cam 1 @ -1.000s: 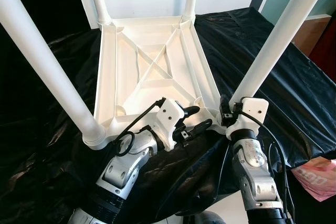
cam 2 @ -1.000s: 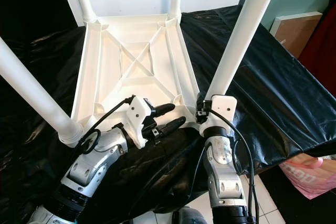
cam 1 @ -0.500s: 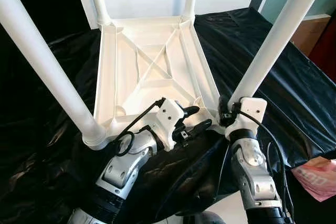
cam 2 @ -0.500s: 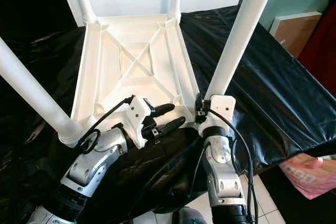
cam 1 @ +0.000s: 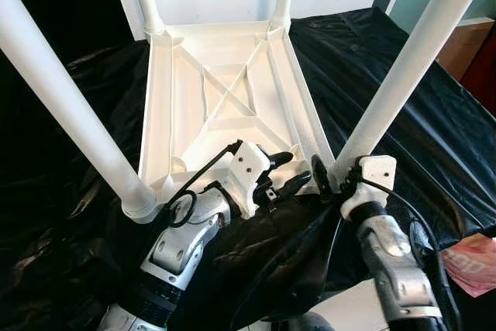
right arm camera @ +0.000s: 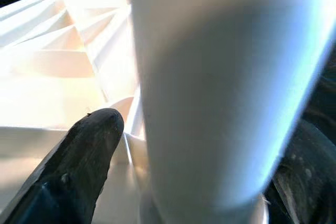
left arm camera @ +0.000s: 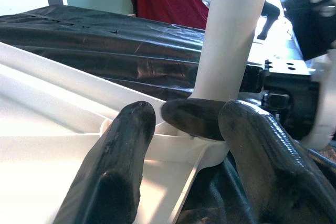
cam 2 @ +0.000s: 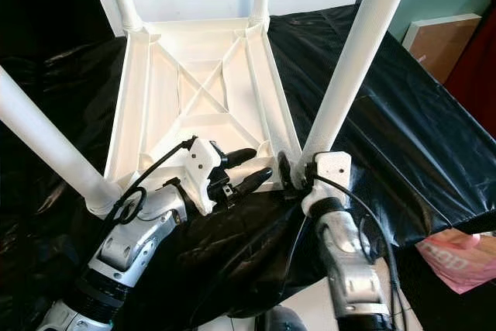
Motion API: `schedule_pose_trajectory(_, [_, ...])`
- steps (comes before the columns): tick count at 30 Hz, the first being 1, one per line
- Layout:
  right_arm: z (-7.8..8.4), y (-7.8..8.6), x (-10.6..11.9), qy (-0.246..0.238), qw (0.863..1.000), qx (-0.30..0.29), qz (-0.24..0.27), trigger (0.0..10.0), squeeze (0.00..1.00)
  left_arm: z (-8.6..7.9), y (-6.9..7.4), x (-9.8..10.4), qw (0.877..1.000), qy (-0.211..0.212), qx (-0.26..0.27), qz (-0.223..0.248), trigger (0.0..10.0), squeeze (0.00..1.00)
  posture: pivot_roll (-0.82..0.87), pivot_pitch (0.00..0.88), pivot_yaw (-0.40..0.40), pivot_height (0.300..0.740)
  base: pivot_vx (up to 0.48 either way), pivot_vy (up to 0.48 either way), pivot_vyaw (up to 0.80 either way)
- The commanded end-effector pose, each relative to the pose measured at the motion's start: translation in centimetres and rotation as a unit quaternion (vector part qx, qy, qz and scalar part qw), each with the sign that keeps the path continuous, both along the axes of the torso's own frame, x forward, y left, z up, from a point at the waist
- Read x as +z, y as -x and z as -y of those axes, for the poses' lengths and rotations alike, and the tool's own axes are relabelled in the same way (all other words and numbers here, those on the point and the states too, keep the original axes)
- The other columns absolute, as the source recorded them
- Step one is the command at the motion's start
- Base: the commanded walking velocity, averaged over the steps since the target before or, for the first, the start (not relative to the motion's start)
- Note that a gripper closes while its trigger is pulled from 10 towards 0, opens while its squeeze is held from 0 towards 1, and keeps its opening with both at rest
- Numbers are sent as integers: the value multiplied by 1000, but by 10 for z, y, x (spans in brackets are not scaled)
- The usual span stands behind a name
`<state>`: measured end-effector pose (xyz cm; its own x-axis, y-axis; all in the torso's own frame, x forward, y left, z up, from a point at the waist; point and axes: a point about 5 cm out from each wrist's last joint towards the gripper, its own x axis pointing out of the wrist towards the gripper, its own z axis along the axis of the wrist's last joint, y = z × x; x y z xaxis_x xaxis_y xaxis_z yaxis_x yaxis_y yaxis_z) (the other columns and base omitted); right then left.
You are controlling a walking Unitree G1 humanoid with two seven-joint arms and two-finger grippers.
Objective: Building children table
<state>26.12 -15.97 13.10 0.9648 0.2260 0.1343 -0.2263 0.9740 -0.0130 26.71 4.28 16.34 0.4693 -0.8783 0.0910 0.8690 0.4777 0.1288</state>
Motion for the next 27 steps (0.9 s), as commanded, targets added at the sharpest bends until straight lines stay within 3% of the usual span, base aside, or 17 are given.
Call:
schedule_pose_trajectory(1, [9,3,3,13,999,41,9,10000,0,0,0,-2,1000,-11,-19,0,10000,0,-23,107,-36,740,0,0,0])
schedule_pose_trajectory(8, [21,-2,7,42,995,91,6,10000,0,-2,-1,-1,1000,-14,-20,2,10000,0,-22,103,-33,740,0,0,0])
schedule_pose_trajectory(9, [28,-8,10,71,989,129,2,10000,0,-5,0,-3,999,-27,-27,2,10000,0,-14,104,-27,740,0,0,0])
schedule_pose_trajectory(11, [30,-10,11,80,987,140,2,10000,0,-6,0,-4,999,-34,-30,2,10000,0,-14,104,-27,740,0,0,0])
schedule_pose_trajectory(12, [31,-13,11,87,985,151,0,7843,0,-6,2,-6,998,-47,-33,6,10000,0,-9,104,-27,740,0,0,0])
schedule_pose_trajectory(13, [31,-15,11,91,983,160,0,627,0,-6,3,-8,998,-55,-36,8,10000,0,-4,105,-27,740,0,0,0])
schedule_pose_trajectory(15, [31,-17,11,94,981,168,-1,627,0,-5,5,-9,998,-57,-39,8,10000,0,0,105,-29,740,0,0,0])
schedule_pose_trajectory(16, [30,-19,10,99,979,175,-2,0,0,-3,7,-9,997,-58,-42,8,10000,0,4,106,-30,740,0,0,0])
schedule_pose_trajectory(25, [26,-21,4,96,976,194,-8,0,0,1,8,-6,997,-60,-47,16,10000,0,42,109,-32,740,0,0,0])
schedule_pose_trajectory(26, [26,-19,2,94,977,192,-11,353,0,0,8,-5,997,-63,-47,19,10000,0,47,112,-37,740,0,0,0])
schedule_pose_trajectory(27, [27,-18,0,92,978,189,-15,10000,0,-1,6,-4,997,-65,-44,22,10000,0,46,115,-40,740,0,0,0])
